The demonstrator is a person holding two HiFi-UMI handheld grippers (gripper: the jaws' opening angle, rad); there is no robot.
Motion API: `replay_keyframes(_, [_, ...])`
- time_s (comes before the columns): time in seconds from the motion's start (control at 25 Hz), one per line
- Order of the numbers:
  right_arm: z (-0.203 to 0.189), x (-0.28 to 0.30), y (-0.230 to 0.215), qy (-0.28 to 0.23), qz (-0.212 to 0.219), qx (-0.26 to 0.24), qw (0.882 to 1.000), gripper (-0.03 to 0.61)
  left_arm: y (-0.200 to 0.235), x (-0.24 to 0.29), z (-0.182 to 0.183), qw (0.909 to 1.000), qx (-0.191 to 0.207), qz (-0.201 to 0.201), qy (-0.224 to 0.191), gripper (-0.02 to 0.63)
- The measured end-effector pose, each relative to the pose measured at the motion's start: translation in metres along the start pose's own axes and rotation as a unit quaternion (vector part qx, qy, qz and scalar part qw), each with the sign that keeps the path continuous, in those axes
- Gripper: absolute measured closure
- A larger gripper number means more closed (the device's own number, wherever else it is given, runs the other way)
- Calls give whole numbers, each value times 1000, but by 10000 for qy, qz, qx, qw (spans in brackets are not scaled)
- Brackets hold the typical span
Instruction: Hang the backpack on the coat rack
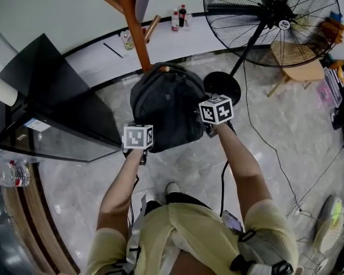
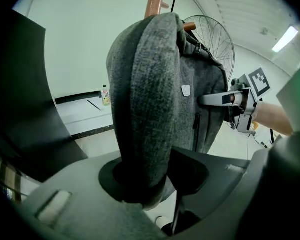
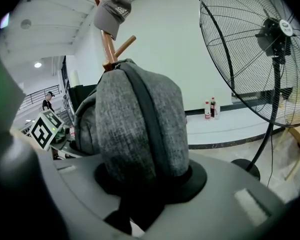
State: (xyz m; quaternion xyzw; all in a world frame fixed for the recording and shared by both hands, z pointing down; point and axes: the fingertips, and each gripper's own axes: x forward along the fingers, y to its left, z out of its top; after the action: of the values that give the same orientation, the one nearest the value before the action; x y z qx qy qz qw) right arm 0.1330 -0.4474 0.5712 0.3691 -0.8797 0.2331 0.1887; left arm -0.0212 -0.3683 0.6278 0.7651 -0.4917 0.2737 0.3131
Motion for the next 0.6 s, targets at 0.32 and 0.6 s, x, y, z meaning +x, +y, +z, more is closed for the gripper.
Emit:
replay_keyframes(0.32, [-1, 14, -6, -81, 175, -98, 9998, 424, 12, 7, -1, 9997, 136, 178, 49, 479])
replay_keyframes(0.6, [1, 23, -19, -31, -30, -276, 9996, 365, 23, 17, 2, 9996, 152, 193, 101, 471])
